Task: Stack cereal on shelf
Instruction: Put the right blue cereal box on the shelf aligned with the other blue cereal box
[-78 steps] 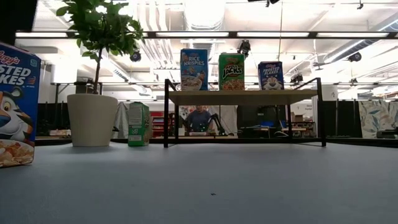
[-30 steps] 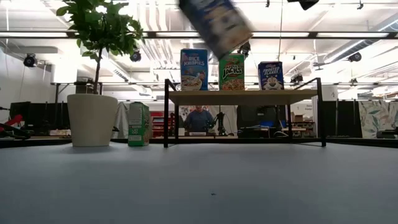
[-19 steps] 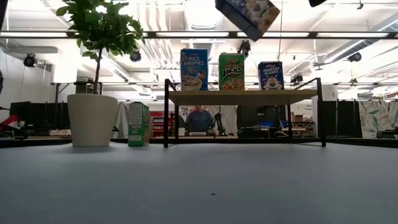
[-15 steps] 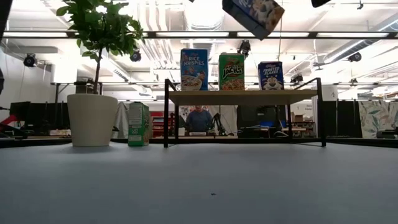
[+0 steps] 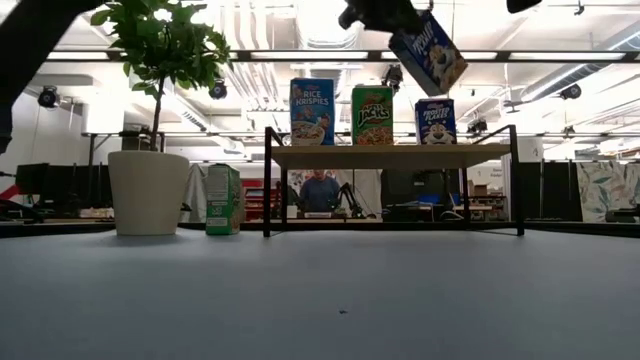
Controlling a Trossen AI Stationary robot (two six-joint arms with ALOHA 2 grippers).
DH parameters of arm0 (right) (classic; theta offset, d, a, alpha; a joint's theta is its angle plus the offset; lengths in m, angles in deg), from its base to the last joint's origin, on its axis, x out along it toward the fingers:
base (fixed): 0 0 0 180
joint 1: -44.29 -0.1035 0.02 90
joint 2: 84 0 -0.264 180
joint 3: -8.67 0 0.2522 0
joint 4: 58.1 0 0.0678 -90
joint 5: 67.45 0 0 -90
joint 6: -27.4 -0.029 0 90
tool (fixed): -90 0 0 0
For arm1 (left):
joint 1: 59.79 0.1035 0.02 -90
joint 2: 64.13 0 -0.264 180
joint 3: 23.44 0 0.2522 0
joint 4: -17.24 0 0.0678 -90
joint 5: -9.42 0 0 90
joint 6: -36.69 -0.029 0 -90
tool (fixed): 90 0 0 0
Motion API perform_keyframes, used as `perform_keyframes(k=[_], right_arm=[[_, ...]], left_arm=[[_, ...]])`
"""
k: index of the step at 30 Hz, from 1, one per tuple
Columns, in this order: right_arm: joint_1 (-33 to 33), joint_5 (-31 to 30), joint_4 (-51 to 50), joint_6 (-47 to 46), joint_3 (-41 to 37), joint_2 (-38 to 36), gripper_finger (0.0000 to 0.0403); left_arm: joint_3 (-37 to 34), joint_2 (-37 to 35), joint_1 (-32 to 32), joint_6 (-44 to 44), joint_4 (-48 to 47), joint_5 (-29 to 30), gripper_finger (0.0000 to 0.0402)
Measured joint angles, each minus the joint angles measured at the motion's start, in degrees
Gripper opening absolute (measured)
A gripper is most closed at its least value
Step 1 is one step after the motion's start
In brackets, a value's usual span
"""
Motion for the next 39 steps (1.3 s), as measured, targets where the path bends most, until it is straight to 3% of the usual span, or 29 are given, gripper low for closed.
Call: perform_keyframes(k=[11,39], right_arm=[[0.0,0.44,2.9,1.08,-4.23,-3.96,0.0013],[0.0,0.35,2.84,-0.05,-4.41,-4.5,0.0013]], left_arm=[[9.92,7.9,1.91,-0.83,-5.75,-0.52,0.0132],[10.74,11.77,2.71,2.17,-5.38,-0.37,0.0133]])
